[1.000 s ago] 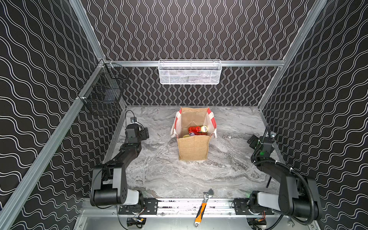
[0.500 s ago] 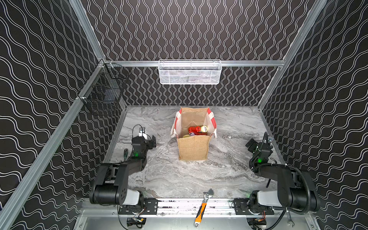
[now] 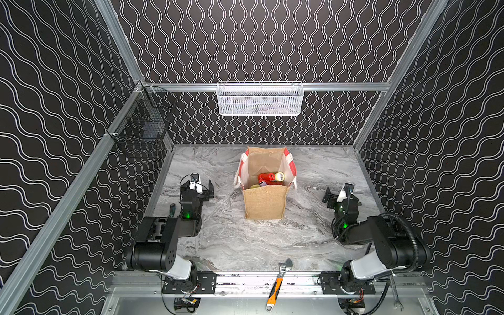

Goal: Put the flashlights into the tote bags
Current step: Reset both arms

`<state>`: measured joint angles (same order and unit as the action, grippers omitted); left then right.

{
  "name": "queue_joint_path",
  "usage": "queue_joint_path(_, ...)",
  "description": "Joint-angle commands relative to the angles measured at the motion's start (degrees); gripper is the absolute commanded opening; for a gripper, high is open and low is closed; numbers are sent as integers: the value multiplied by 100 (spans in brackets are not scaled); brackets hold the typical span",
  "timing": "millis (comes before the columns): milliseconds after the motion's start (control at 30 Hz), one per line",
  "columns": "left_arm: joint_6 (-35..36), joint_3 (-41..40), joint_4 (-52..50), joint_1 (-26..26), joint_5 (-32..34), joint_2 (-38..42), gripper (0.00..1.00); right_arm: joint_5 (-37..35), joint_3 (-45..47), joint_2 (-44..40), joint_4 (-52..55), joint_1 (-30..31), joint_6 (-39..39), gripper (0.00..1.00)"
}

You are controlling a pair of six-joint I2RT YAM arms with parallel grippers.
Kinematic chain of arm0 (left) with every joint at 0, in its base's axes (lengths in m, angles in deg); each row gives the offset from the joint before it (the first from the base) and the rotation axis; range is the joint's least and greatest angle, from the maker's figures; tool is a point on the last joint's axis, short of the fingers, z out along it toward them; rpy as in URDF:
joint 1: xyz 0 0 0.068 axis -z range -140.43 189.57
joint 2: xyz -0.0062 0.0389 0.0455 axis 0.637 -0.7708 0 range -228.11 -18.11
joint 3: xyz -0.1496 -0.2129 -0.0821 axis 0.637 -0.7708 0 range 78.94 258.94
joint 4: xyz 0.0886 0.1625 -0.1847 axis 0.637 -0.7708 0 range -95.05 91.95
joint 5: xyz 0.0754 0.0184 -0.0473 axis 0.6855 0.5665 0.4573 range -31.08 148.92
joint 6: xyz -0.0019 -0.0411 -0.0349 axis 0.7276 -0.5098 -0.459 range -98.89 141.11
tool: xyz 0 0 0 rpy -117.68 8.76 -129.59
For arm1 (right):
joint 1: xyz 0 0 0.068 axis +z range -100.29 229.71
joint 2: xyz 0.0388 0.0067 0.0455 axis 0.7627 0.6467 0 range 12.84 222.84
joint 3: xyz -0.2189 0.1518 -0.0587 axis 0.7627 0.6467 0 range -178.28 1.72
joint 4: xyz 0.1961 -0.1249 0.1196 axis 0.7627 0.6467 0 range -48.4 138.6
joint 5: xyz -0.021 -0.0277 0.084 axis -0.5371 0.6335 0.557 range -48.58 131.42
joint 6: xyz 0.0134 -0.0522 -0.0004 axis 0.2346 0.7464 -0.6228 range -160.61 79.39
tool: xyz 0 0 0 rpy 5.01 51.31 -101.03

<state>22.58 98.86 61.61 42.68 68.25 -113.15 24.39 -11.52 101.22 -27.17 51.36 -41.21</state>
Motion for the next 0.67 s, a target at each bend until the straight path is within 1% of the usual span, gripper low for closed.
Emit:
queue_joint_path(0,56,30,126,13,-21,-18,99,118,-23,53,-311,-65,48,100)
queue_joint_path(100,55,20,141,23,10,-18,98,128,-54,4,-168,-69,4,100)
queue_joint_path(467,90,128,-24,48,17,-55,99,128,-38,22,-228,-69,25,100)
queue_joint_path(633,103,65,63,59,35,-15,99,129,-36,29,-231,-73,25,100)
